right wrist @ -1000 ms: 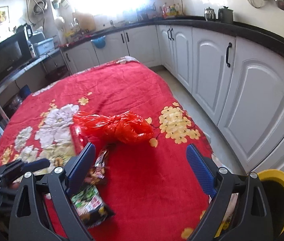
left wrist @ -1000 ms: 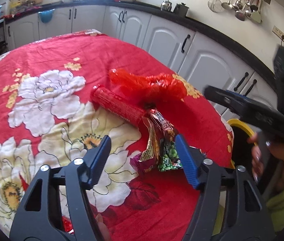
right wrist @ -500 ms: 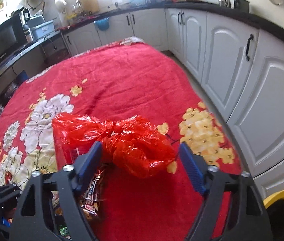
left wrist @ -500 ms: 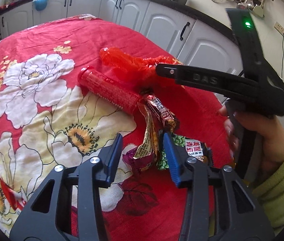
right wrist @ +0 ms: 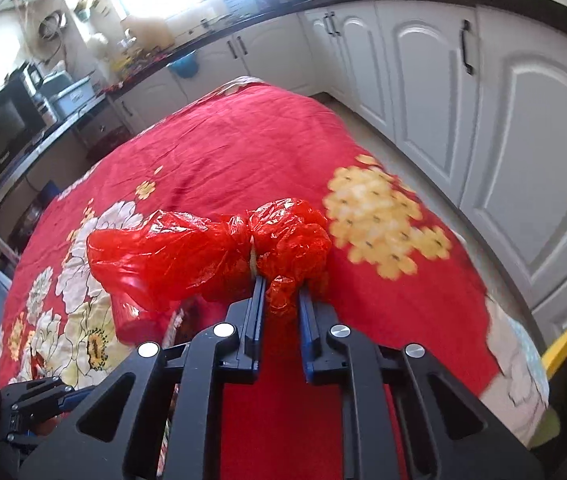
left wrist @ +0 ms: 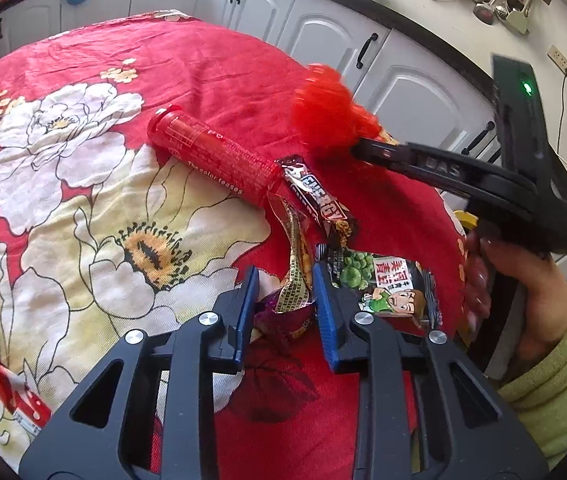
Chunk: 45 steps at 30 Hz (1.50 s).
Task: Collect trash
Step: 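Carry the red bag and gold wrapper with both tools over the yellow bin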
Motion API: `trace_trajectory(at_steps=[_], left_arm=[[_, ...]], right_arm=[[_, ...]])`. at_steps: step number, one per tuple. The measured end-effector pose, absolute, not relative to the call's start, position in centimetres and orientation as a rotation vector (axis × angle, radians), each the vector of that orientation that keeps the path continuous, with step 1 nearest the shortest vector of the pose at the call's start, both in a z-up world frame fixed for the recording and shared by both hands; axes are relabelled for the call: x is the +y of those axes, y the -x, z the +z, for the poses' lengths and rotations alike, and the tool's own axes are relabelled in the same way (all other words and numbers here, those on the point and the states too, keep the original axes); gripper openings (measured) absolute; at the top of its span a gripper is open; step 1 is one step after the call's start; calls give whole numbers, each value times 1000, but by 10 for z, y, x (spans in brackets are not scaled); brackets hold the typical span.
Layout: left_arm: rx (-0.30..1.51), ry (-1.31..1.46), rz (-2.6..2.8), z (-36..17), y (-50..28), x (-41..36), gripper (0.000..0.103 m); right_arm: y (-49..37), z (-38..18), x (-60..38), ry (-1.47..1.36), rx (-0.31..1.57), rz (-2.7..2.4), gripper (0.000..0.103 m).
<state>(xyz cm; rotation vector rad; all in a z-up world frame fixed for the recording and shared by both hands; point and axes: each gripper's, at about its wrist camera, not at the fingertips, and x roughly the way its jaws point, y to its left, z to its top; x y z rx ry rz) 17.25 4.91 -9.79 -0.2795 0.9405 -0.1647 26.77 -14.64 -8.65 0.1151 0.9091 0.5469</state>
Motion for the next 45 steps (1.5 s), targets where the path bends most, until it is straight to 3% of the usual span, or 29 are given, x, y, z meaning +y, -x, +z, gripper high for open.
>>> trace_trajectory(at_steps=[21,45], left_arm=[[854,293,-157,-60,-151,55,18],[717,227,-240,-9,-147,-13,17]], right_arm=[[-199,-69,-224,-217,832,500,12],[-133,-20,-295,-240,689,472,12]])
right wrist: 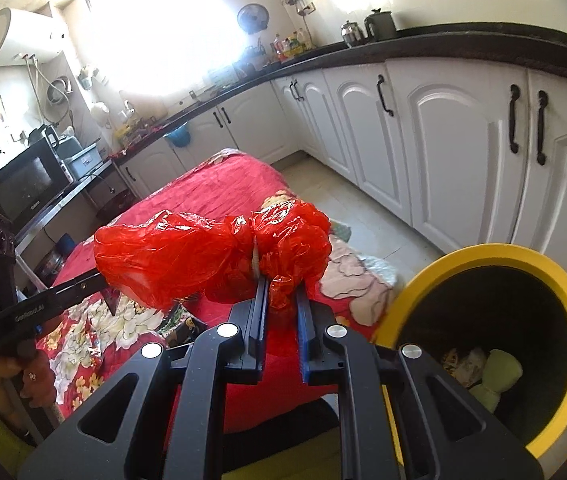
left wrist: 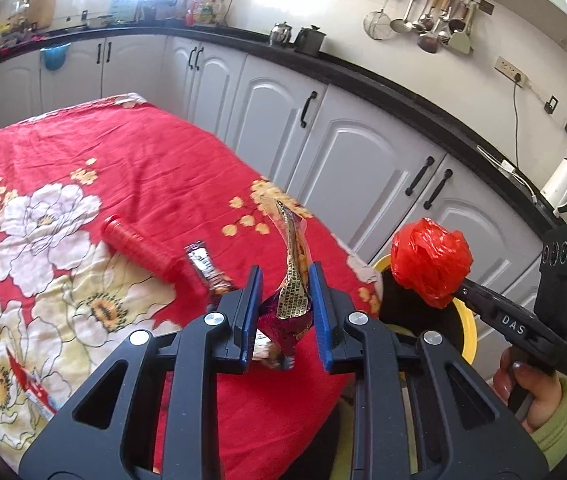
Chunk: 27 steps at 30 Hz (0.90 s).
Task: Collect trash
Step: 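Carry the red bag and gold wrapper with both tools over the yellow bin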
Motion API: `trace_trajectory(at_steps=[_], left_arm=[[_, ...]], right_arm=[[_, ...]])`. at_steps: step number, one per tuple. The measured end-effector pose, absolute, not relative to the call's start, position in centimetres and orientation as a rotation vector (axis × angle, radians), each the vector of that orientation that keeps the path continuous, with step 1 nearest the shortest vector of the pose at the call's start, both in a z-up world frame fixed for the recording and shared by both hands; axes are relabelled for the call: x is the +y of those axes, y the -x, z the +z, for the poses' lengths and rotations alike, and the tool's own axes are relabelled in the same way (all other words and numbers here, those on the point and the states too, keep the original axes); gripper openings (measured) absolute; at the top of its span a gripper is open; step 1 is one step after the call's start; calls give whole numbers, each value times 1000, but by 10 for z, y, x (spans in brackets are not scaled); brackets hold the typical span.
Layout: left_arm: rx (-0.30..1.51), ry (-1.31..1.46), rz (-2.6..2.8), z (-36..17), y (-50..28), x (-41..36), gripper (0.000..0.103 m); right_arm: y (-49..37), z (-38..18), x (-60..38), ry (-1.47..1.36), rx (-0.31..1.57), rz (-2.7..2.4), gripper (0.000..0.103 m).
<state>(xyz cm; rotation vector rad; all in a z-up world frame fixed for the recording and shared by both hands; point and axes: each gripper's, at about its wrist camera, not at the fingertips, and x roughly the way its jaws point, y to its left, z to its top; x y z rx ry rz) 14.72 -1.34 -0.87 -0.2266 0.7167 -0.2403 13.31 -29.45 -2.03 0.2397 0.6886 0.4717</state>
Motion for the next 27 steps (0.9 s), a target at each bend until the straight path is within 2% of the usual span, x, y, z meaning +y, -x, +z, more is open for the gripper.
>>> trace_trajectory(at_steps=[27], left_arm=[[689,162,-385,-2,-165,-115,17]], right_arm=[[-97,-33,-392,-265,644,260,12]])
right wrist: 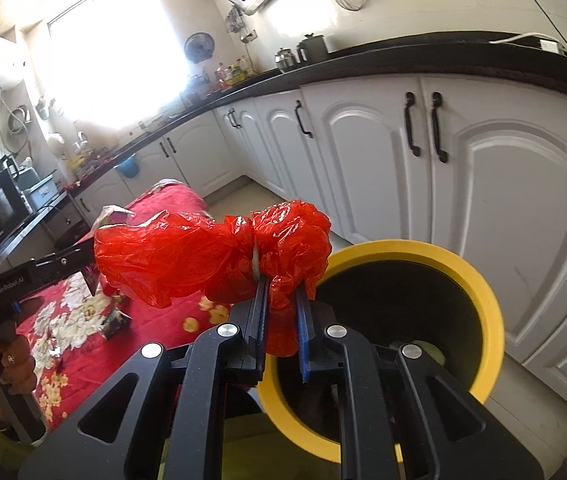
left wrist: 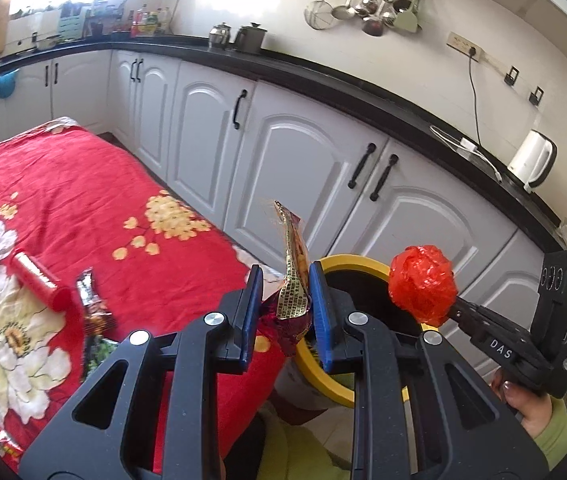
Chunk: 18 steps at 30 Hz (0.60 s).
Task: Collect trash
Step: 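Carry the red bag and gold wrapper with both tools over the yellow bin, then open both tools to drop the red bag and wrapper into the bin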
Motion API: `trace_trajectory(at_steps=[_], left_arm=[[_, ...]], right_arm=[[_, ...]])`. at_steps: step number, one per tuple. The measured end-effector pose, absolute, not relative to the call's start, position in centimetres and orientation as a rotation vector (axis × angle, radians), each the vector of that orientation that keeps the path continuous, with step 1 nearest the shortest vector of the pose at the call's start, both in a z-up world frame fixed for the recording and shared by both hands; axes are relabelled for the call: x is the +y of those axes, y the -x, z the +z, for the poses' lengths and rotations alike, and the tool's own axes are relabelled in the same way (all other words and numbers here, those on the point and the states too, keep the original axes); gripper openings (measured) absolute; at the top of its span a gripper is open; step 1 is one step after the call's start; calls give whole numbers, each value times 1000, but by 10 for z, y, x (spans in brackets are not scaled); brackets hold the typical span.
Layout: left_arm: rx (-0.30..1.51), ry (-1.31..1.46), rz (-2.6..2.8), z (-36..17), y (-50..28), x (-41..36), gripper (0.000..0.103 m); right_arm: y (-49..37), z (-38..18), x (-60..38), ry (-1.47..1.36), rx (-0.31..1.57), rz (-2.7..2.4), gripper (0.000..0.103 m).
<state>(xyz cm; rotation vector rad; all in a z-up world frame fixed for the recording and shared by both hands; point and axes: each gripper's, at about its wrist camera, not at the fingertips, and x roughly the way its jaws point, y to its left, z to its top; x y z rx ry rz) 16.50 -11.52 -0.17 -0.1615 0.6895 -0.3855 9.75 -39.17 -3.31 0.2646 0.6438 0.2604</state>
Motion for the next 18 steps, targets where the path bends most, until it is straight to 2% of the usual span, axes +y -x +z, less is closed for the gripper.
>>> trace_trajectory(at_steps=[18], left_arm=[[741,83,-480,-28,-182,-188,17]], right_arm=[[-86,-75,-432,-210,700,115,12]])
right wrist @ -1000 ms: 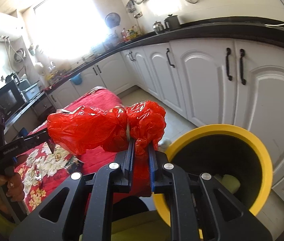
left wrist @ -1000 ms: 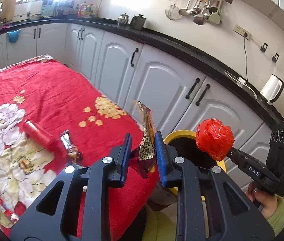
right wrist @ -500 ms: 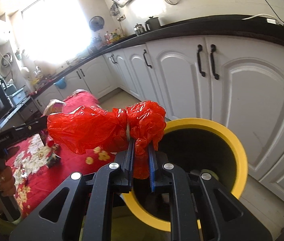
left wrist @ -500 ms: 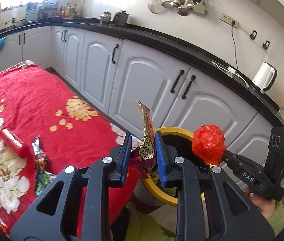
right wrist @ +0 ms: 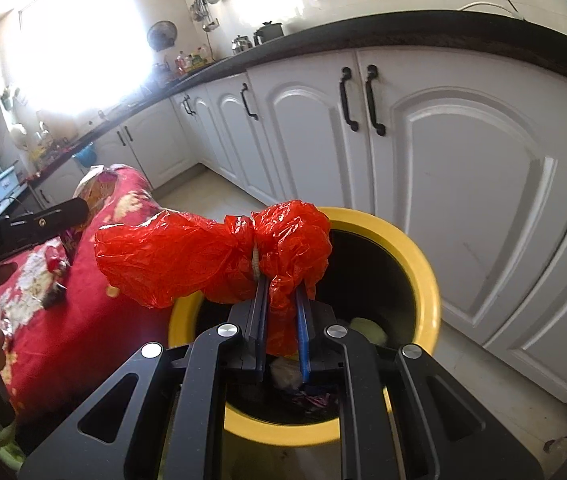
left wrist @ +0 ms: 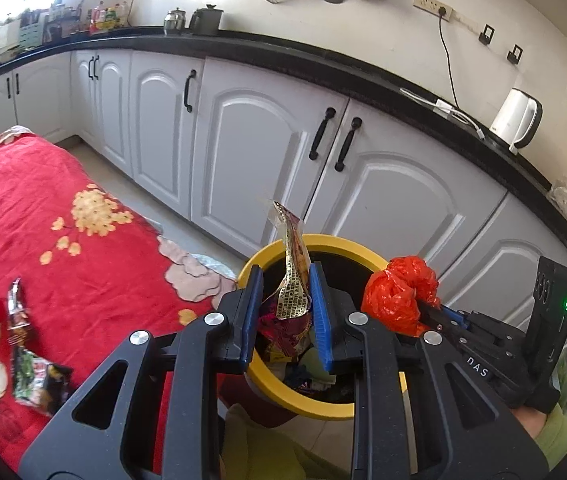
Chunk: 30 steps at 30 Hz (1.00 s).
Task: Collect trash
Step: 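Open both tools to drop the red bag and wrapper into the bin, then move both tools back over the table toward the remaining wrappers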
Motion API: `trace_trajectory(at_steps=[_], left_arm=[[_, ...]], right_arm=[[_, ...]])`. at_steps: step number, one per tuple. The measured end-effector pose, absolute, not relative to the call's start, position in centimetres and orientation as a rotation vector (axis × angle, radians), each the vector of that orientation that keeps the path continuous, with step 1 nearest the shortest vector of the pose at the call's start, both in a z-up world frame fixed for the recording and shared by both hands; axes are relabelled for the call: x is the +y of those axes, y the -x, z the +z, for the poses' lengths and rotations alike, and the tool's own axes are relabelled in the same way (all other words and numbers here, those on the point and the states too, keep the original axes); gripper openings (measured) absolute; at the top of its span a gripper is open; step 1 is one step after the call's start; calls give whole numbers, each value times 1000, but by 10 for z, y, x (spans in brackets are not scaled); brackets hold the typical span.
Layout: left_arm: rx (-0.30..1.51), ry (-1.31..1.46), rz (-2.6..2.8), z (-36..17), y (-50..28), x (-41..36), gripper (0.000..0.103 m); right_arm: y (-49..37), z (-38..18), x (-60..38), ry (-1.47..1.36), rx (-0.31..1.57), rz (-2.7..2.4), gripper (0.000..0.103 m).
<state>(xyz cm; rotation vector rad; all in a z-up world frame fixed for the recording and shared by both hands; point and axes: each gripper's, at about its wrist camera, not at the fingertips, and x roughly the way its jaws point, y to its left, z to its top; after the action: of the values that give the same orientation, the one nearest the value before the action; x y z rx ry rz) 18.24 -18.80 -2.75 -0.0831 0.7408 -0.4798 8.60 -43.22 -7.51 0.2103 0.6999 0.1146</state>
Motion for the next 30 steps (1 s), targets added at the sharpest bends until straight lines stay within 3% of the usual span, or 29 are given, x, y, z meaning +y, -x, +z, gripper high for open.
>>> trace_trajectory(at_steps=[11,16,17,19,21,25,30], left_arm=[[772,40,-545,-45,-193,-231,18],[818,11,-556,-63,-201,-249,18],[826,7,-556,-66,-202,-251,20],[844,6,-548,-72,-206,-252,28],[849,9,-531,-75,-208,-251,48],[860,21,-505,-76,-210,-244,55],[844,23,-465,-71,-206,-229,86]], right_arm=[[-89,-106,-441,-186,777,61,12],[-92,-118,-442,-201,814,53,17],[-92,-119,-443,-206,817,46,25],[-92,-120,-446,-215,817,41,36],[-90,-119,-448,-216,812,26,47],[-88,-117,-453,-232,799,4,56],[-86,-110,-454,-239,771,-13,67]])
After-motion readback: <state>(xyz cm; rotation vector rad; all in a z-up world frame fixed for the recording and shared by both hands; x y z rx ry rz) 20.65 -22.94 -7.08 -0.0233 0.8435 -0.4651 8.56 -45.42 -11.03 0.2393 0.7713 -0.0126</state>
